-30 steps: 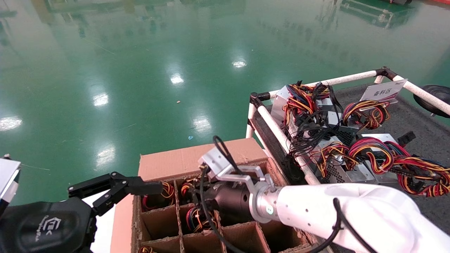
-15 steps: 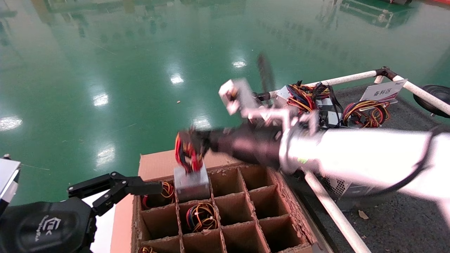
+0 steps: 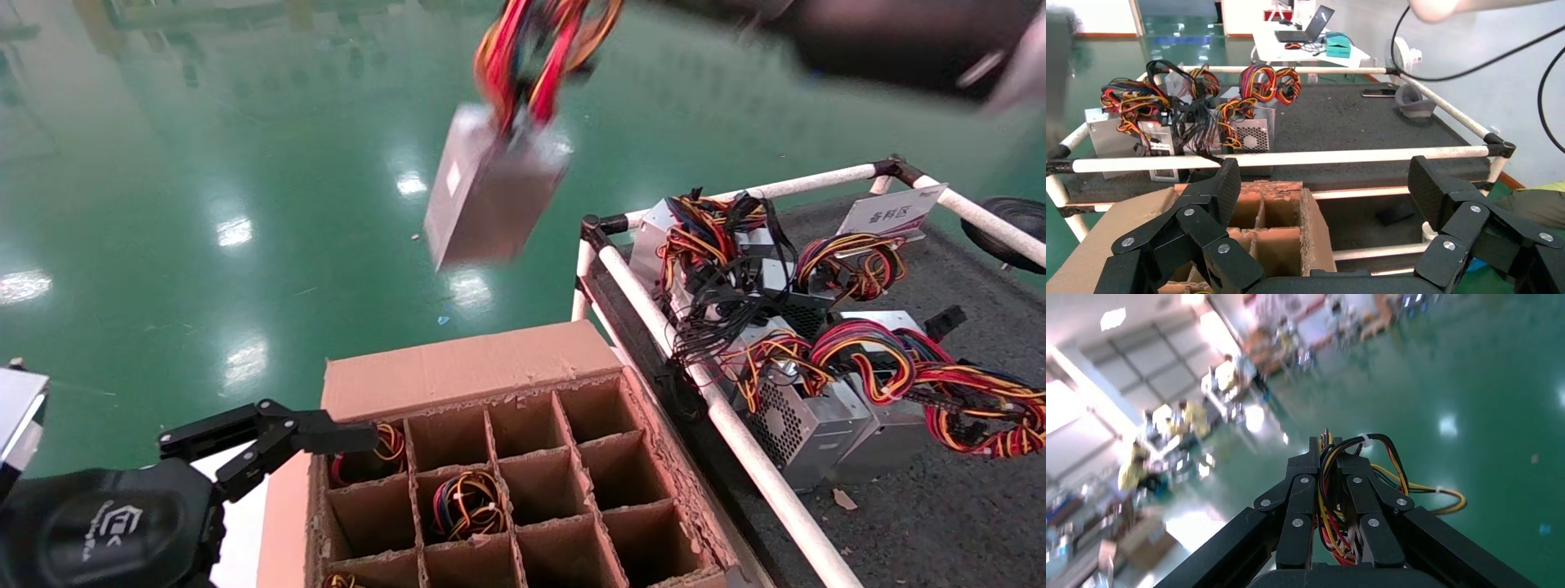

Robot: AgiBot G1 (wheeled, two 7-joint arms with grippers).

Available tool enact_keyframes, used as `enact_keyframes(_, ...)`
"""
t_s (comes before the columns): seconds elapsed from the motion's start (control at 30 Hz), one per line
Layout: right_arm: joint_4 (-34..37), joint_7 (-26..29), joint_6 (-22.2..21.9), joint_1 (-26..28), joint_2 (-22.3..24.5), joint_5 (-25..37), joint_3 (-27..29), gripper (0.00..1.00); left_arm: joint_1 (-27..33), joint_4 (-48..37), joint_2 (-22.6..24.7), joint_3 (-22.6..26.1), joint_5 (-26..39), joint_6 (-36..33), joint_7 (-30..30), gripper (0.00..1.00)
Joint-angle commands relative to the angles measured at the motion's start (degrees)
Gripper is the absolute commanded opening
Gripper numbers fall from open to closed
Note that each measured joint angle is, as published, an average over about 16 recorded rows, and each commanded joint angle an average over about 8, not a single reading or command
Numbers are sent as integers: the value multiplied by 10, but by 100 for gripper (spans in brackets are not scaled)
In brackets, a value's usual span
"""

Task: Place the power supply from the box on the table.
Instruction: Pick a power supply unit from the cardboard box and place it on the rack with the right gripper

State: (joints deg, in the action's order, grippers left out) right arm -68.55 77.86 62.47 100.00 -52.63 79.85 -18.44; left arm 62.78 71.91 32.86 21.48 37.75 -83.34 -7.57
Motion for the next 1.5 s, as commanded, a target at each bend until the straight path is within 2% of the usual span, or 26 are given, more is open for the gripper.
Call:
enact_keyframes(0.03,17,8,6,23,15,-17,16,0,0,0,0,0,0,0,0,100)
enact_keyframes(0.23,144,-43,5,105,26,-10,34,0,0,0,0,0,0,0,0,100)
enact_keyframes(0.47,321,-152,-15,178,24,18,35,0,0,0,0,0,0,0,0,100)
enact_keyframes(0.67,462,-251,-53,210,11,38,32,0,0,0,0,0,0,0,0,100)
enact_keyframes(0.8,533,-299,-102,216,-4,47,32,0,0,0,0,0,0,0,0,100)
enact_keyframes(1.13,634,-356,-258,209,-51,46,41,0,0,0,0,0,0,0,0,100)
enact_keyframes(1.27,650,-374,-289,198,-61,38,47,0,0,0,0,0,0,0,0,100)
enact_keyframes(1.5,664,-405,-314,169,-67,27,55,0,0,0,0,0,0,0,0,100)
